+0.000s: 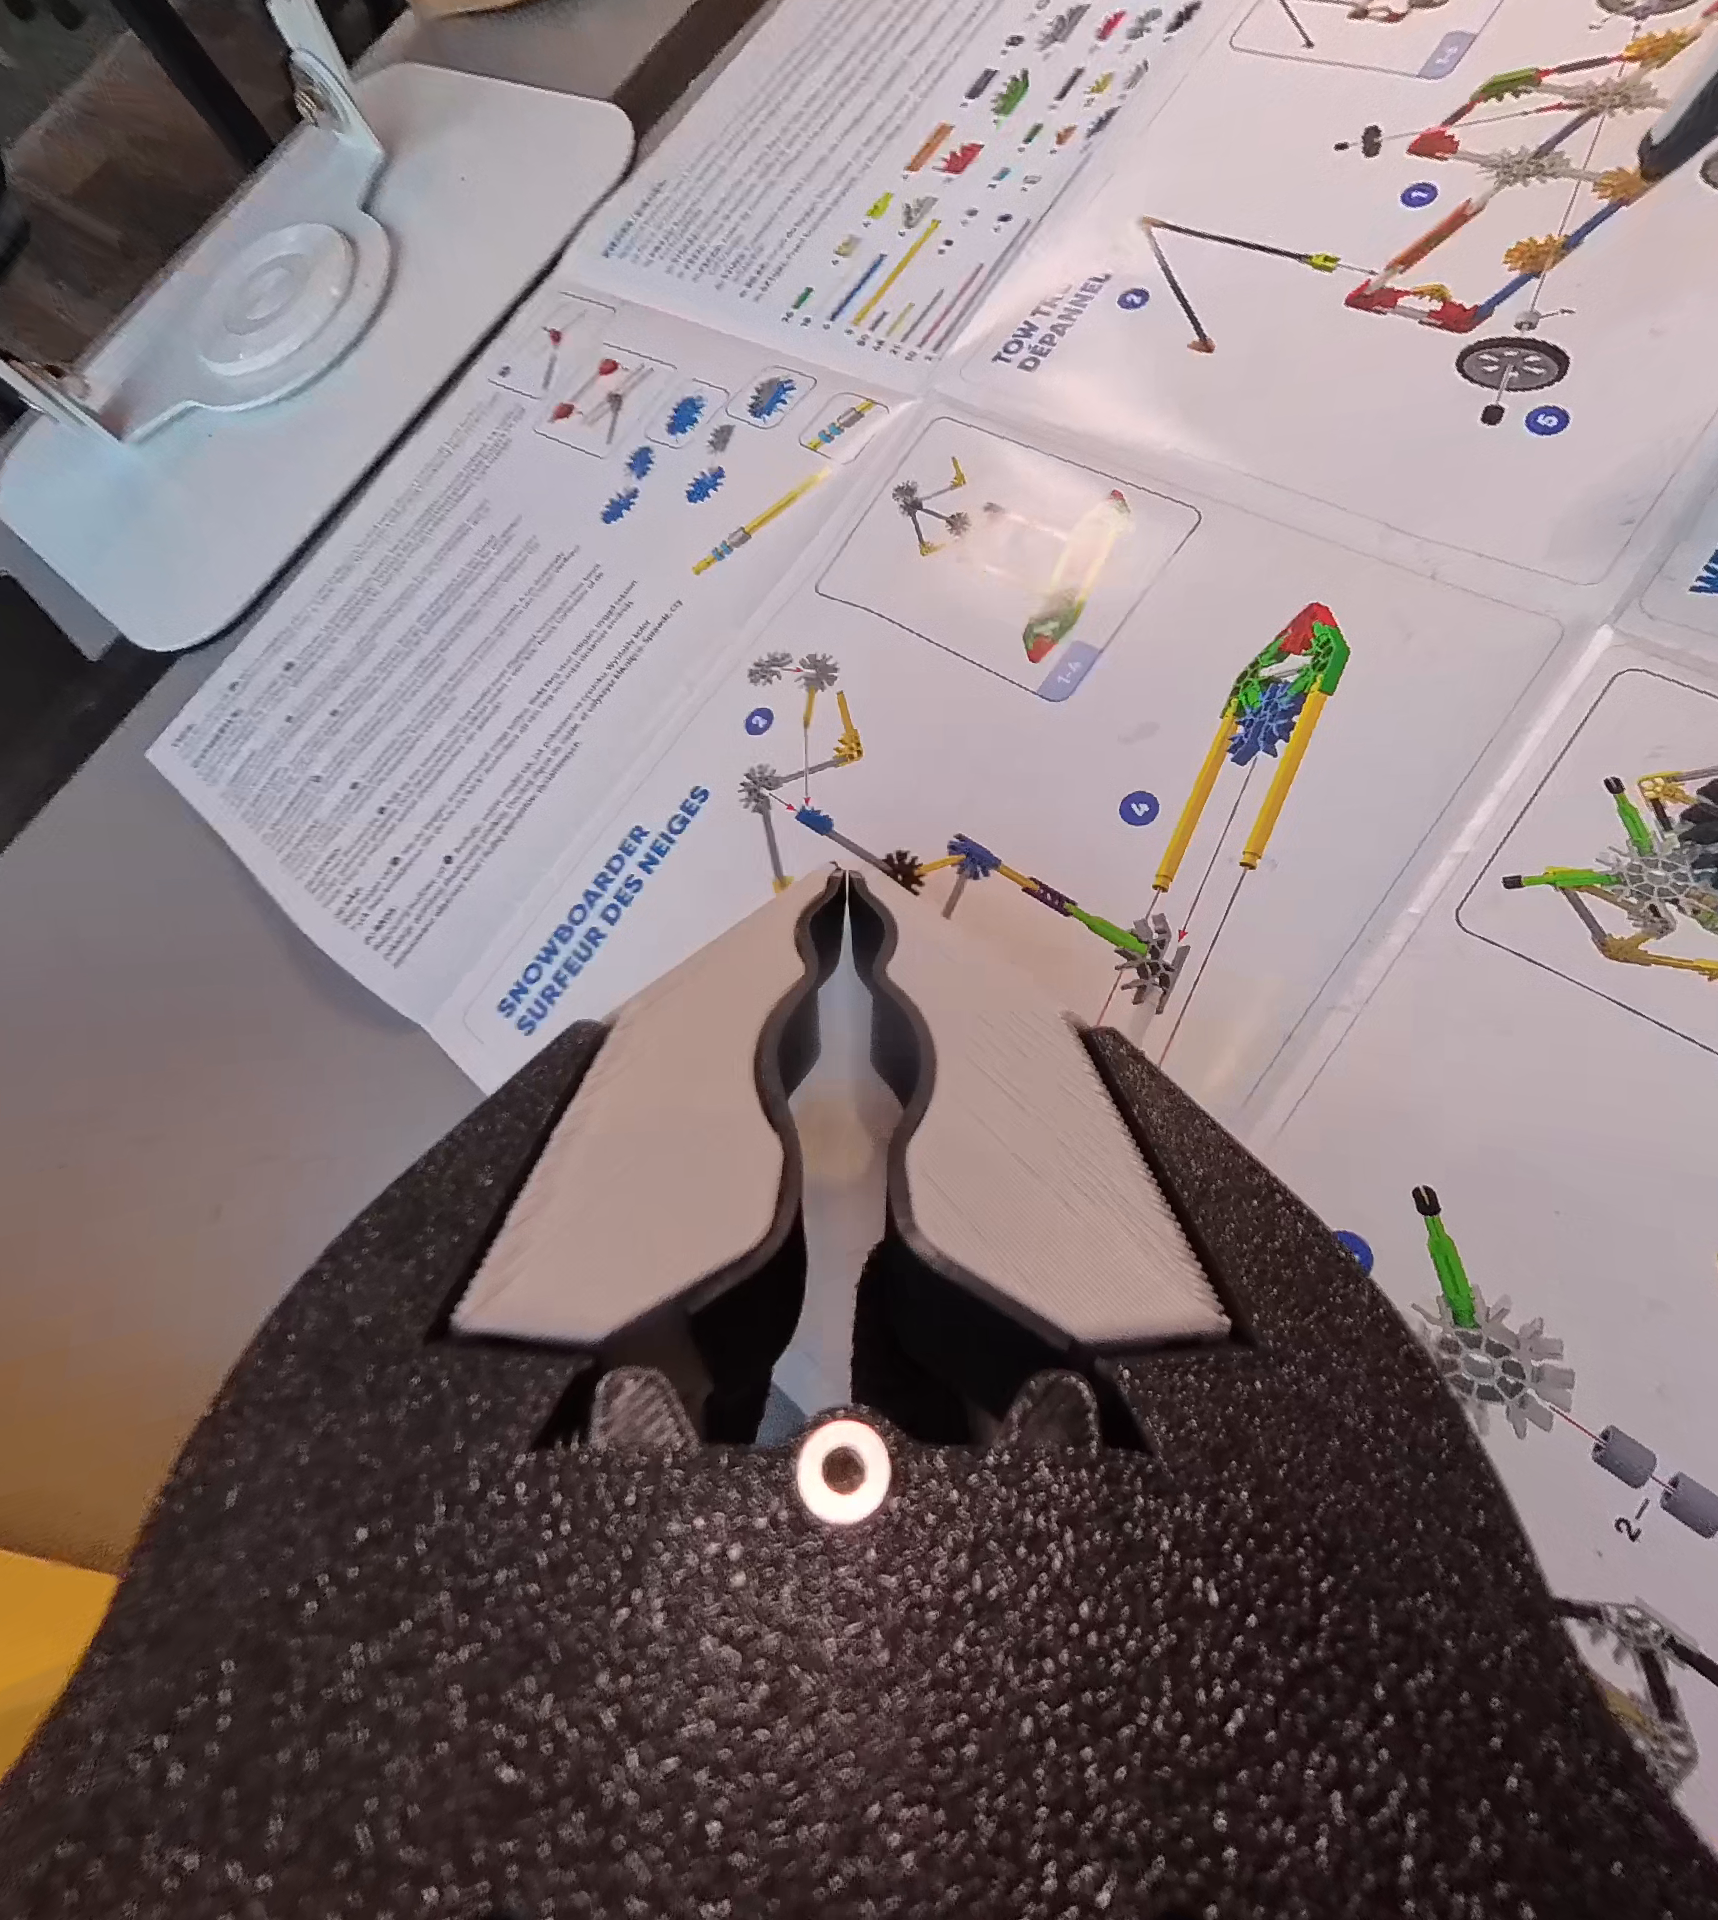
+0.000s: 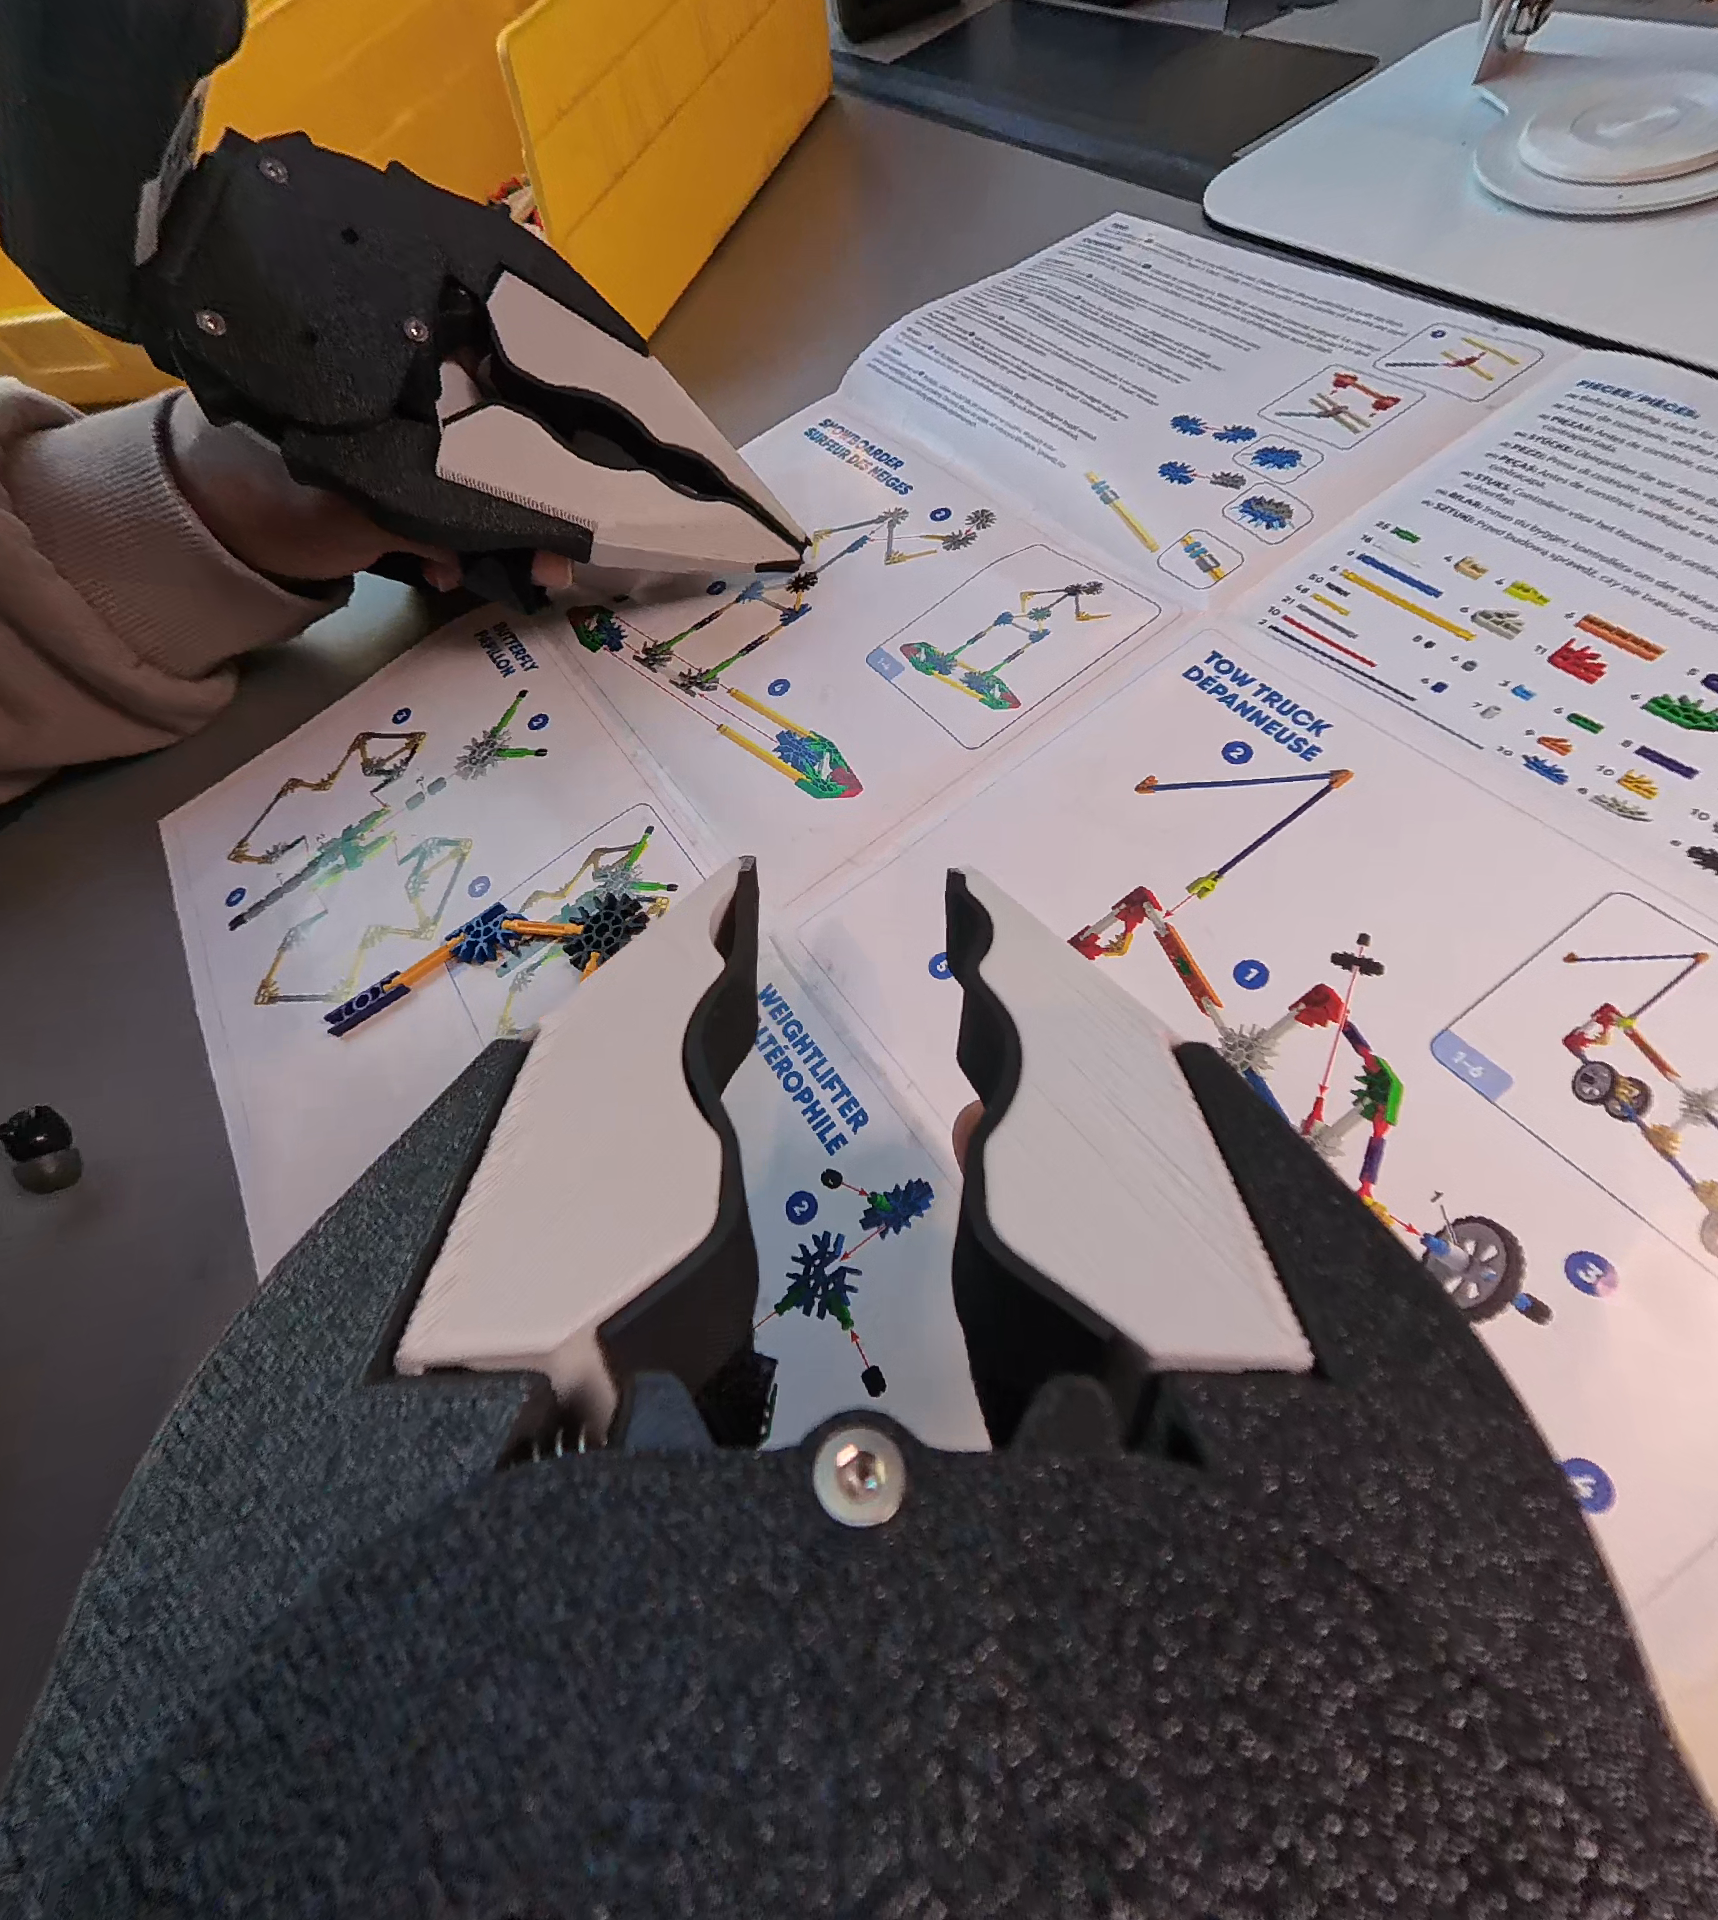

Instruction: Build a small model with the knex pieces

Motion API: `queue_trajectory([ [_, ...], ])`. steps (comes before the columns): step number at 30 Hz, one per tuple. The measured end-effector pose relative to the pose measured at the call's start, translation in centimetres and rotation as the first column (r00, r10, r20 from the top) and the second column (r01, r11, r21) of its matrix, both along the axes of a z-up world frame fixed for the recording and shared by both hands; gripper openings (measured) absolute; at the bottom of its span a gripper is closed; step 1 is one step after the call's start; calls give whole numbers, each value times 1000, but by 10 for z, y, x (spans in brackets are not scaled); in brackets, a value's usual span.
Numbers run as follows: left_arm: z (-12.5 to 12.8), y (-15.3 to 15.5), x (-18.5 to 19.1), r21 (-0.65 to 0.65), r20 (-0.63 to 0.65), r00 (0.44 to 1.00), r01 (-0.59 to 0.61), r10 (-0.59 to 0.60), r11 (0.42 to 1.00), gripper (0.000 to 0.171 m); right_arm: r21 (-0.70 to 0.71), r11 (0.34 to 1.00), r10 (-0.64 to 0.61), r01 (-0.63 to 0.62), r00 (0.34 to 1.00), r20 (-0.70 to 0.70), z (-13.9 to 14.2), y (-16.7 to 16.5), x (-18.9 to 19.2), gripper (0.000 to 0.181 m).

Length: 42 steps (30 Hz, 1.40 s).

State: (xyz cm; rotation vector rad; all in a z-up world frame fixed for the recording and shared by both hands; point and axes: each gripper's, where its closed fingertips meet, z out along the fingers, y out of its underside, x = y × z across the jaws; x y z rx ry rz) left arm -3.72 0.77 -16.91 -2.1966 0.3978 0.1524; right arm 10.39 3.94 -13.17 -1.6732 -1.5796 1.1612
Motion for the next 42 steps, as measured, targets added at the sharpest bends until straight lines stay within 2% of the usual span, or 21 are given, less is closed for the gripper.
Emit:
queue_trajectory([
  [2, 15, 3, -4, 90, -25, 999, -26, 28, 996, 1, -10, 1000, 18, -18, 1000, -17, 3, -3, 0, 37],
  [4, 41, 4, -6, 222, 5, 999, -52, 52, 974, 1, -12, 999, 33, -34, 999, -40, 6, -5, 1, 38],
  [7, 73, -1, -8, 342, 124, 990, -107, 68, 934, 12, 6, 999, 45, -45, 997, -65, 10, -8, 2, 39],
  [10, 90, -8, -6, 389, 257, 965, -149, 48, 909, 32, 37, 998, 55, -53, 996, -73, 12, -10, 3, 41],
  [15, 98, -18, 2, 404, 317, 948, -152, 17, 902, 65, 96, 994, 54, -44, 993, -107, 17, -13, 1, 43],
  [21, 98, -19, 16, 411, 336, 941, -122, -26, 903, 75, 104, 994, 44, -21, 974, -223, 40, -18, -5, 46],
  [24, 93, -19, 22, 380, 355, 934, -110, -35, 918, 75, 160, 985, -11, 60, 956, -293, 71, -8, -3, 51],
  [27, 93, -19, 24, 376, 364, 930, -110, -38, 920, 74, 259, 946, -90, 196, 924, -371, 120, 14, 12, 51],
  [30, 89, -19, 20, 369, 346, 938, -117, -19, 922, 73, 323, 871, -212, 369, 878, -430, 168, 47, 46, 50],
  [33, 89, -20, 18, 363, 349, 937, -130, -6, 923, 71, 340, 783, -347, 521, 819, -457, 196, 87, 90, 46],
  [35, 89, -20, 18, 365, 342, 940, -132, -1, 921, 70, 362, 704, -457, 611, 780, -428, 198, 117, 125, 41],
  [38, 85, -19, 19, 355, 319, 948, -123, 3, 927, 69, 395, 608, -601, 689, 724, -339, 183, 159, 175, 33],
  [42, 76, -17, 22, 336, 305, 952, -112, 4, 935, 66, 415, 590, -696, 693, 697, -174, 144, 198, 215, 29],
])
